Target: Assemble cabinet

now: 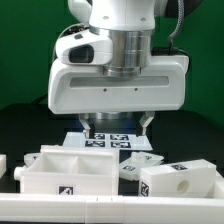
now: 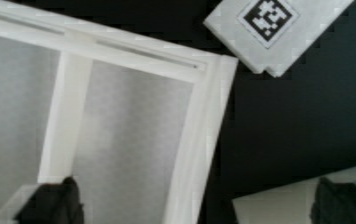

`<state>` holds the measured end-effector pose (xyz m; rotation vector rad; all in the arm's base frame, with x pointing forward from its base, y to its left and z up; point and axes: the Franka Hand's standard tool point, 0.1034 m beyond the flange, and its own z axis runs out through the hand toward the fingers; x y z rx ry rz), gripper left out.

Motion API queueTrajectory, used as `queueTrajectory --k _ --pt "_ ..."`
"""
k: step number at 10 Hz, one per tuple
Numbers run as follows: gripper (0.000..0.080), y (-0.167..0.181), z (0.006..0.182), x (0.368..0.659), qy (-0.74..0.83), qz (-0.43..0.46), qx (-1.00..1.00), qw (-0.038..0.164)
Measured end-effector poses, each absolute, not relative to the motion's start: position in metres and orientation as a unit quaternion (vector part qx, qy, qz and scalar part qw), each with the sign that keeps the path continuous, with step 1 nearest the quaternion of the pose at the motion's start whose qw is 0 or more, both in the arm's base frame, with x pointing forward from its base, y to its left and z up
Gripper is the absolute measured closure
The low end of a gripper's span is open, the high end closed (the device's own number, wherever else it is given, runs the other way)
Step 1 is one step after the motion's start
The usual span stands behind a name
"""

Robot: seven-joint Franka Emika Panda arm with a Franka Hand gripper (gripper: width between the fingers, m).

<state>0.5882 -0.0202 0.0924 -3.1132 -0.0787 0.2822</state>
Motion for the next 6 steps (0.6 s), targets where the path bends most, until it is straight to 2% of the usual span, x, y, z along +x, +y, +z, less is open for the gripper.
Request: queueTrajectory --k 1,2,6 --pt "0.015 -0.019 0.09 0.591 -0.02 0.084 -0.996 0.007" --pt "0.015 -0.016 0.081 0.602 -0.035 0.058 -0.998 0.002" --pt "0.015 -0.024 0.061 0.61 -0.078 0.036 -0.996 0.001"
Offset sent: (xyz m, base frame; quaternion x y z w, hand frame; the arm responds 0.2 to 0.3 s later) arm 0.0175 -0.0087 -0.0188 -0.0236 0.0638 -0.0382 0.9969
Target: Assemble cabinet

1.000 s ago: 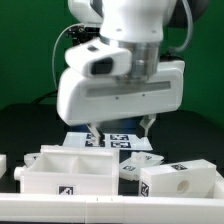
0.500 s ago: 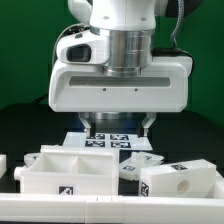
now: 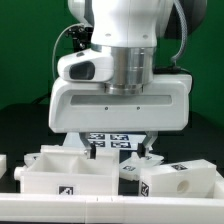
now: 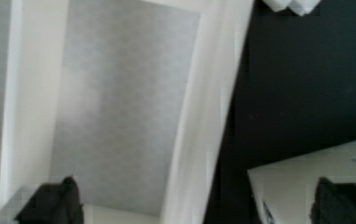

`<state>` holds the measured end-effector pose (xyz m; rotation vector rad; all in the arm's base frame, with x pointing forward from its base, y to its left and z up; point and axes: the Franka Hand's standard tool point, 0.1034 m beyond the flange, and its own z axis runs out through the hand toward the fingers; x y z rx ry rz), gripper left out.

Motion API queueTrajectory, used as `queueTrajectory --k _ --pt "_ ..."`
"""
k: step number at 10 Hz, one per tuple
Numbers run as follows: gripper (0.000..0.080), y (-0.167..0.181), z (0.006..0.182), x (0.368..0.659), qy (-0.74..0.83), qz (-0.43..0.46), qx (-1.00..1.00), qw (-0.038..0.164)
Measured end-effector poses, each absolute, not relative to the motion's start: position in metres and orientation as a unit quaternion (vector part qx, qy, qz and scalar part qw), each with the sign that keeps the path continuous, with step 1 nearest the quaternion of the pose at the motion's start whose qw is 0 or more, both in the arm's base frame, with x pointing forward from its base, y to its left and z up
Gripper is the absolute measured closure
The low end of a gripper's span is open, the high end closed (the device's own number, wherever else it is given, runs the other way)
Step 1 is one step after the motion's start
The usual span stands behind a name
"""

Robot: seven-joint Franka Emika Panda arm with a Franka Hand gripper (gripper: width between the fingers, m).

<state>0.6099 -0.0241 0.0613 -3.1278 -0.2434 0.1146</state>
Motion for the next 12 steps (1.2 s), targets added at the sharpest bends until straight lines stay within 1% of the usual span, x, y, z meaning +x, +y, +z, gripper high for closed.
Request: queueTrajectory --k 4,5,6,7,8,9,12 --pt "0.015 -0.029 0.05 0.601 -0.087 0.044 -0.995 0.002" --pt "0.0258 -0.029 0.048 0.599 -0.089 0.045 -0.995 0.002" --pt "0.0394 -0.029 0.047 0.599 -0.094 0.046 -0.995 0.003" --pt "0.0394 -0.028 0.047 0.599 -0.094 0.046 -0.994 0.003" --pt "0.0578 -0.028 0.047 0.599 -0.095 0.046 -0.994 0.003" --pt "0.0689 -0.028 0.047 0.597 -0.089 0.049 -0.995 0.005" --pt "0.0689 -0.028 0.047 0.596 -0.085 0.051 -0.995 0.007"
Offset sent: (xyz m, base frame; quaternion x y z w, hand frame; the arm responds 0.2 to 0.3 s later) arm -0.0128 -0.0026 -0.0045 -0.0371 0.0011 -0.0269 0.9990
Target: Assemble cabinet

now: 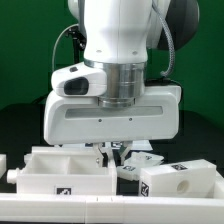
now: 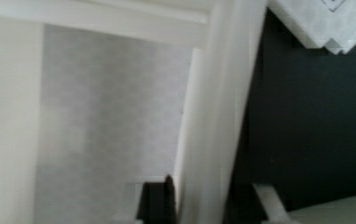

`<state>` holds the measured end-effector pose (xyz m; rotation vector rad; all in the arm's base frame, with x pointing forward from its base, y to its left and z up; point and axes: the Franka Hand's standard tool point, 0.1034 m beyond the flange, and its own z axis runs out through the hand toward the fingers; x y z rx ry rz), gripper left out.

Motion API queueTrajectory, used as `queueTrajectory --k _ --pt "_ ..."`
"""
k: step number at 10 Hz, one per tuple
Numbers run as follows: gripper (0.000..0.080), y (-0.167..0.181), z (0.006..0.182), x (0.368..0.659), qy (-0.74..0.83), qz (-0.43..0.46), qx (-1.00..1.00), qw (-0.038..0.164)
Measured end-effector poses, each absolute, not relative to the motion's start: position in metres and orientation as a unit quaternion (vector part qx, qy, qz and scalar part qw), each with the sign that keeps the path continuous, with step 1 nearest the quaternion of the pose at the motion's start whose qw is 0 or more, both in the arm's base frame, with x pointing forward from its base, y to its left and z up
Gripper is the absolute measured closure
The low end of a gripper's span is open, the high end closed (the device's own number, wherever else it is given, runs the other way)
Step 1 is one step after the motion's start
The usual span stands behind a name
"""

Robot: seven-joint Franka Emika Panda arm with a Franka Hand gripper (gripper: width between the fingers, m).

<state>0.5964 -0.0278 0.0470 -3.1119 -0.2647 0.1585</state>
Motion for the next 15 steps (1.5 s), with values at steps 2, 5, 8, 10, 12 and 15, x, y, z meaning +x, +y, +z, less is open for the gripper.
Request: queueTrajectory --k 2,5,8,10,12,15 --pt "0.0689 -0.035 0.05 0.594 -0.052 0.057 -0.997 0.012" --pt "0.0708 -0.05 0.048 0.585 0.034 0.068 -0.997 0.017" --pt "0.0708 -0.048 0.047 0.585 0.036 0.069 -0.997 0.017" --pt "0.0708 -0.045 0.047 0.586 0.1 0.07 -0.992 0.017" --pt "0.0708 -0.048 0.047 0.586 0.201 0.071 -0.977 0.024" --pt "0.0708 -0.06 0.047 0.584 0.365 0.075 -0.928 0.03"
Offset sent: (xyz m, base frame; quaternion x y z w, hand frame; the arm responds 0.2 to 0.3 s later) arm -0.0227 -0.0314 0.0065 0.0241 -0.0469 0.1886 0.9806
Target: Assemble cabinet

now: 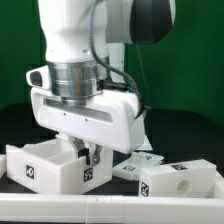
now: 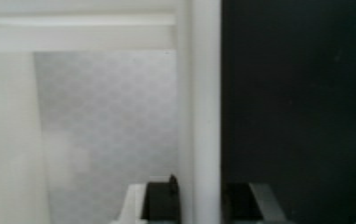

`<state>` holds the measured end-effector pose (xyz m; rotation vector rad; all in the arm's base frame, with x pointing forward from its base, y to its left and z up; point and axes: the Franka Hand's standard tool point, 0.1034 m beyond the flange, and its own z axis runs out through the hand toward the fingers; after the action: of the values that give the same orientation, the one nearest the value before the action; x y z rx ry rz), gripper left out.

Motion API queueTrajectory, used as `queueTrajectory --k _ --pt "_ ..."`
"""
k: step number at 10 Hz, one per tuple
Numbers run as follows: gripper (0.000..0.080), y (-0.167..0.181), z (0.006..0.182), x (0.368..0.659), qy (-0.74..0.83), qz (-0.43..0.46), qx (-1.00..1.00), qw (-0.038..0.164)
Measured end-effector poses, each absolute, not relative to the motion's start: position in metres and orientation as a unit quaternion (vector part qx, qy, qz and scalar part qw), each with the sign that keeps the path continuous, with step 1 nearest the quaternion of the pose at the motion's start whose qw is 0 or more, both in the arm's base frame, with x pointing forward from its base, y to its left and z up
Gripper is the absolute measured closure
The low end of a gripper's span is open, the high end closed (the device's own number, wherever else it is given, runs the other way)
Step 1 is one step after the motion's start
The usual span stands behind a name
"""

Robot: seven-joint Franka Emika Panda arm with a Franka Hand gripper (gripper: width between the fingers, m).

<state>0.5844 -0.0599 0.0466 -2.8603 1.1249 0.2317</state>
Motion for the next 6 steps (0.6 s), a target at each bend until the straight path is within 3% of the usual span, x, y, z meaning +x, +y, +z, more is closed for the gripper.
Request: queueTrajectory --k 4,6 --pt "0.0708 -0.052 0.047 0.586 0.492 0.082 -0.866 0.038" --pt "0.0708 -0.071 0.048 0.588 0.567 0.082 -0.819 0.04"
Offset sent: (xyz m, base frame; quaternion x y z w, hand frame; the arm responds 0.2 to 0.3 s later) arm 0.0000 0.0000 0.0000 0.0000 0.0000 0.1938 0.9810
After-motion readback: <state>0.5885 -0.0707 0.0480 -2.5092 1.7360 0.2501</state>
